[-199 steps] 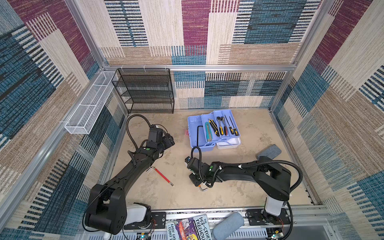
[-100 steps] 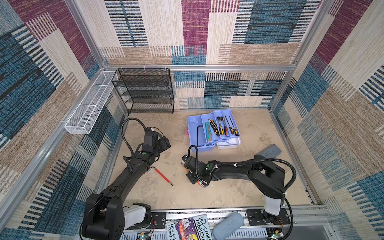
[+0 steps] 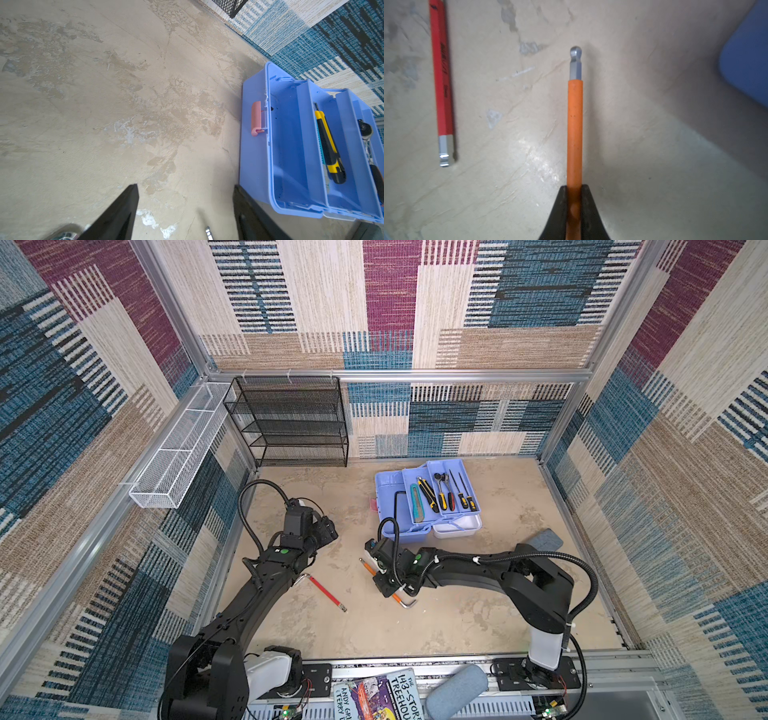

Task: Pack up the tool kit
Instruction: 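Carry the orange hex key over the box's lower compartment with the right gripper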

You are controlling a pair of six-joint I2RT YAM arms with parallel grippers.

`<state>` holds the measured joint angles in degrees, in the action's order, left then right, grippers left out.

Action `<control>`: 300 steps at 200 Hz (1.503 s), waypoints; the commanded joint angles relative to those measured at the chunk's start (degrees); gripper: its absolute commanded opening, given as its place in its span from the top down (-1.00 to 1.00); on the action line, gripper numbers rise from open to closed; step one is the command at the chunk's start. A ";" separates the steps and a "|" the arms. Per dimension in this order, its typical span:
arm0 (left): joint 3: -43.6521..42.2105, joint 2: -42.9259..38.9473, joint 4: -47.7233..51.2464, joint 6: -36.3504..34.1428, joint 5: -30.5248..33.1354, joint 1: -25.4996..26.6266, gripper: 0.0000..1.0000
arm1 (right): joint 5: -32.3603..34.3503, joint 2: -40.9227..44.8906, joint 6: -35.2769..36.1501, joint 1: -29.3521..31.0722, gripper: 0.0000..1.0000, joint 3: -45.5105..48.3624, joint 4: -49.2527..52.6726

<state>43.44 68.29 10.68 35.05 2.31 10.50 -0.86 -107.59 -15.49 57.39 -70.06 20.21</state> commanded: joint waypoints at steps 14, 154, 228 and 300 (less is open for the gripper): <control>1.35 -0.60 3.86 -3.81 0.50 -0.08 -0.48 | -5.15 1.43 0.60 -2.47 0.86 -2.57 -3.54; -0.08 -2.03 4.98 -4.87 1.37 -0.04 -0.48 | 2.26 -3.99 -0.48 -19.70 0.83 -25.31 0.15; -1.17 -2.82 4.70 -4.86 2.00 -0.09 -0.48 | -3.51 -15.37 -5.66 -23.16 0.83 -37.46 2.76; -1.25 -2.35 4.55 -5.20 2.13 -0.07 -0.48 | -6.44 -17.65 -7.30 -23.10 0.84 -36.93 2.38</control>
<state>42.24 65.76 15.05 31.35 3.20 10.52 -6.74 -125.05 -21.82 34.15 -107.68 24.29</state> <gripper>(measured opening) 0.742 0.136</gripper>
